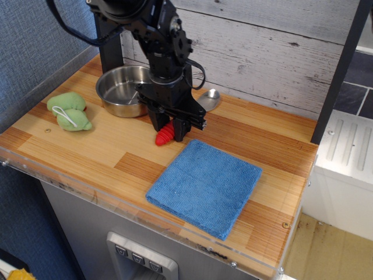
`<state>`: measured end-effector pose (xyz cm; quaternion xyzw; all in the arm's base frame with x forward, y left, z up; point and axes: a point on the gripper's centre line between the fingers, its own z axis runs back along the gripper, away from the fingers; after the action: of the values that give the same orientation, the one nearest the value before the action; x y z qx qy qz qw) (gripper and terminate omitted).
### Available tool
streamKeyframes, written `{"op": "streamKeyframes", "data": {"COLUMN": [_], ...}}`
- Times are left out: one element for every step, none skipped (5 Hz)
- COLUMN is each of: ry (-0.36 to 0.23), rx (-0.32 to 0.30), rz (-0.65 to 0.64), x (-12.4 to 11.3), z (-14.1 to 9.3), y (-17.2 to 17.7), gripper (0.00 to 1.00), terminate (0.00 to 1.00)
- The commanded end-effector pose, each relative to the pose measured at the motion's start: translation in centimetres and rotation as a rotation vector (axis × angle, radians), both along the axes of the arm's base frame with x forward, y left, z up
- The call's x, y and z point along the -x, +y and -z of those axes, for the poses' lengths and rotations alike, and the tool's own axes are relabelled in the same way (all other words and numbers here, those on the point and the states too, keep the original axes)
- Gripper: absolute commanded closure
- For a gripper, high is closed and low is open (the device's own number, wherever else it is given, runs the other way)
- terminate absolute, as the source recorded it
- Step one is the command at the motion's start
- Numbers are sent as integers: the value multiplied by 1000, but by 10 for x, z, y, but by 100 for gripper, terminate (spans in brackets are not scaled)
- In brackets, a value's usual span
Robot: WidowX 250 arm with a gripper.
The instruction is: Move spoon to upper right corner and facing to right.
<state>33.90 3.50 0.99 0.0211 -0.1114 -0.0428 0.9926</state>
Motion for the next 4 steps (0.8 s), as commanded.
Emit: {"op": "streamKeyframes", "data": {"ry": [3,-3,-24,-30], "rx": [-26,-60,-99,-123], "rz": [41,63,105,234], "x": [3,5,9,11], "z": [-10,-26,-53,-73], "y": [-6,-8,-9,-14], "gripper": [100,100,100,100], "terminate": [0,0,0,0]}}
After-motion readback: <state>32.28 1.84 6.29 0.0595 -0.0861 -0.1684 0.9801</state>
